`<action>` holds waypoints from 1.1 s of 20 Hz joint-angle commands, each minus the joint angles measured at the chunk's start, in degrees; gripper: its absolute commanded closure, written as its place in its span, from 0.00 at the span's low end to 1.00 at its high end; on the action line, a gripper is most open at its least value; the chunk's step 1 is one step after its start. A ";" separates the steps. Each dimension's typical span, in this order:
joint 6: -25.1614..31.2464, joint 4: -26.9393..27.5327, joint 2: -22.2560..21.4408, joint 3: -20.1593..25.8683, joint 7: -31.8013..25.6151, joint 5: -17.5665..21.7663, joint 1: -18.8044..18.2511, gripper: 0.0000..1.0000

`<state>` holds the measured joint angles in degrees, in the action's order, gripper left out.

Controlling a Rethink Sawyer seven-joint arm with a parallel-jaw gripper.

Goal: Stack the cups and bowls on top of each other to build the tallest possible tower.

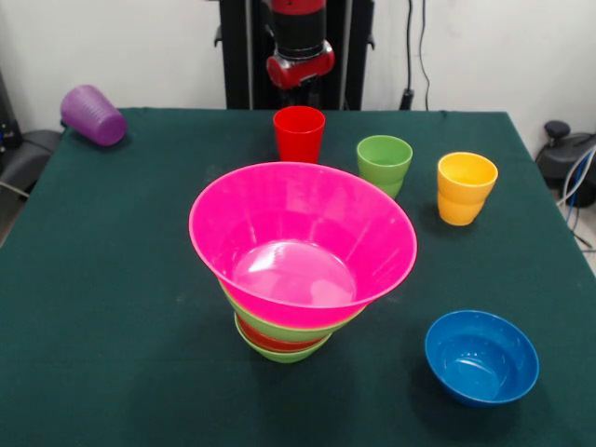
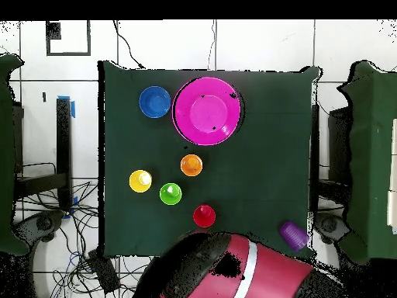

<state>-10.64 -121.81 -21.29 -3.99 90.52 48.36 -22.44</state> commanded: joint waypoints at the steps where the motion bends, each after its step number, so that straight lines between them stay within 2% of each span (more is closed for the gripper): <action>1: 7.87 6.23 -1.29 9.56 5.44 -3.32 -1.38 0.00; 22: 14.36 1.68 -8.75 11.85 5.01 -4.83 -1.56 0.00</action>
<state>-3.30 -121.83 -27.97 1.10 90.52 47.14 -24.55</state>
